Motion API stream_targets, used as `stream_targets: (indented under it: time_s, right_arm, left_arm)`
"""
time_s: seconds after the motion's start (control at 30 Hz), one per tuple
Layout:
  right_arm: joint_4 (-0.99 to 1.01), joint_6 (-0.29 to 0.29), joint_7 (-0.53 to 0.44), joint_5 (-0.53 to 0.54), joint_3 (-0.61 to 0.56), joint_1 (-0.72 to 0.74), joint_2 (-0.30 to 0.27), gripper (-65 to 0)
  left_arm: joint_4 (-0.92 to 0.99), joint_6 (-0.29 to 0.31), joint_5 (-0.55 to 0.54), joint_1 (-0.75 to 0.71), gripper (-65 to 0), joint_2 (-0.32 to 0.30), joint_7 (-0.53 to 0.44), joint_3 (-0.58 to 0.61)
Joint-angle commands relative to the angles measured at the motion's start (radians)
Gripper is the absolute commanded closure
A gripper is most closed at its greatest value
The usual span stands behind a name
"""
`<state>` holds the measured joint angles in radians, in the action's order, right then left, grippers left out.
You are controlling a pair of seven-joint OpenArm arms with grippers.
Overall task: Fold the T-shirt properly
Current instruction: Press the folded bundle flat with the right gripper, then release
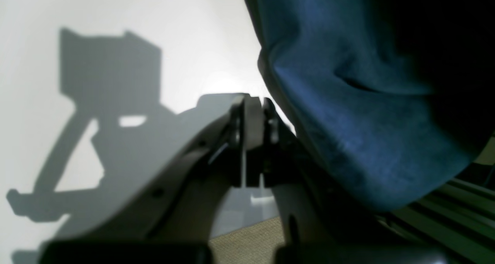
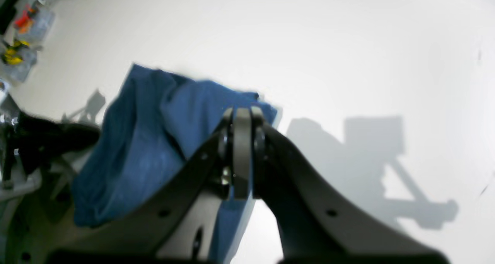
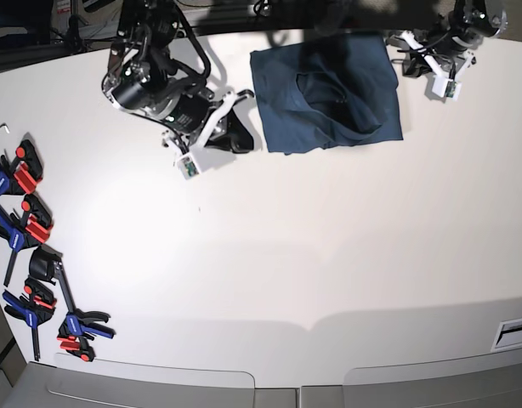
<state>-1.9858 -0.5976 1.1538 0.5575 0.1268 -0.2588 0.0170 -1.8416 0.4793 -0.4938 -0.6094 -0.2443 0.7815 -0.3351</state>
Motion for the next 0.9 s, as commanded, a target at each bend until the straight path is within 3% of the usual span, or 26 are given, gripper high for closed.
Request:
stream_targets:
  time_s: [0.0, 0.13, 0.3, 0.67, 0.87]
  right_arm:
    - [-0.019, -0.004, -0.020, 0.028, -0.012, -0.006, 0.002, 0.0]
    - [-0.016, -0.003, -0.048, -0.016, -0.104, -0.047, 0.003, 0.0]
    - [0.026, 0.067, -0.088, -0.146, -0.277, -0.049, 0.004, 0.0]
    - [0.100, 0.074, -0.102, -0.128, -0.660, -0.029, 0.006, 0.0]
    - [0.099, 0.072, -0.118, -0.140, -0.770, 0.018, 0.006, 0.0]
  left_arm:
    - [-0.015, 0.007, -0.013, -0.005, 0.0, -0.008, -0.020, -0.005]
    - [-0.015, 0.007, -0.013, -0.005, 0.0, -0.008, -0.020, -0.005]
    - [-0.015, 0.007, -0.013, -0.005, 0.0, -0.008, -0.020, -0.005]
    - [-0.015, 0.007, -0.013, 0.000, 0.0, -0.008, -0.028, -0.005]
    - [-0.015, 0.007, -0.013, 0.000, 0.0, -0.009, -0.028, -0.005]
